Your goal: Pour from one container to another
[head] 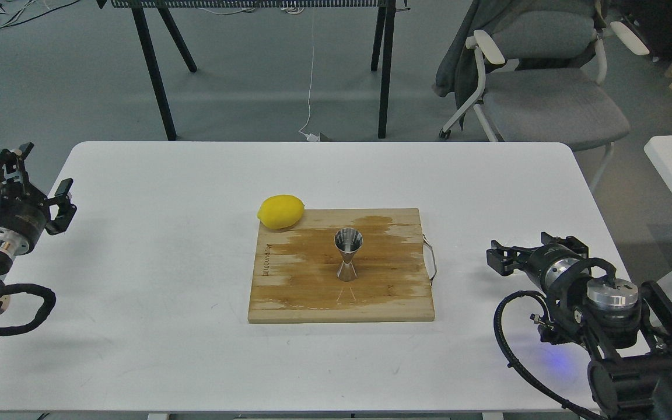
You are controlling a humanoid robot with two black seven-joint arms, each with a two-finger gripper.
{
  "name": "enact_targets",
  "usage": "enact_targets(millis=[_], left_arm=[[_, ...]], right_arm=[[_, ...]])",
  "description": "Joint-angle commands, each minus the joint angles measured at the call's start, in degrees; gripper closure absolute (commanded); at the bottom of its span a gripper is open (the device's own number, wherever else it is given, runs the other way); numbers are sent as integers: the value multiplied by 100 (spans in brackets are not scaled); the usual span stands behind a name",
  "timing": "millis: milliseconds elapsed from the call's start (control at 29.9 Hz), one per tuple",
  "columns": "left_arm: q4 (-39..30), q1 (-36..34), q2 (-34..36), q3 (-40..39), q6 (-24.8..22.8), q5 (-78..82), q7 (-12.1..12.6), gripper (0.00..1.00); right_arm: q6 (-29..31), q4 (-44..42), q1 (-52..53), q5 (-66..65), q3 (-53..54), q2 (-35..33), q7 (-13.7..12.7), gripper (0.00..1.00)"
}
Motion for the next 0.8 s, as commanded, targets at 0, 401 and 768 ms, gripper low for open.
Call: enact_targets(millis=[0,401,768], left_arm=[[21,0,9,-1,0,0,0,10],[100,-18,-8,-1,0,0,0,10],[56,-106,44,-1,0,0,0,10]], right_arm=[[58,455,16,-10,1,-382,9,1],[3808,291,552,-844,-280,-1877,-431,1],[5600,-1564,710,-1118,-201,-1509,-431,1]])
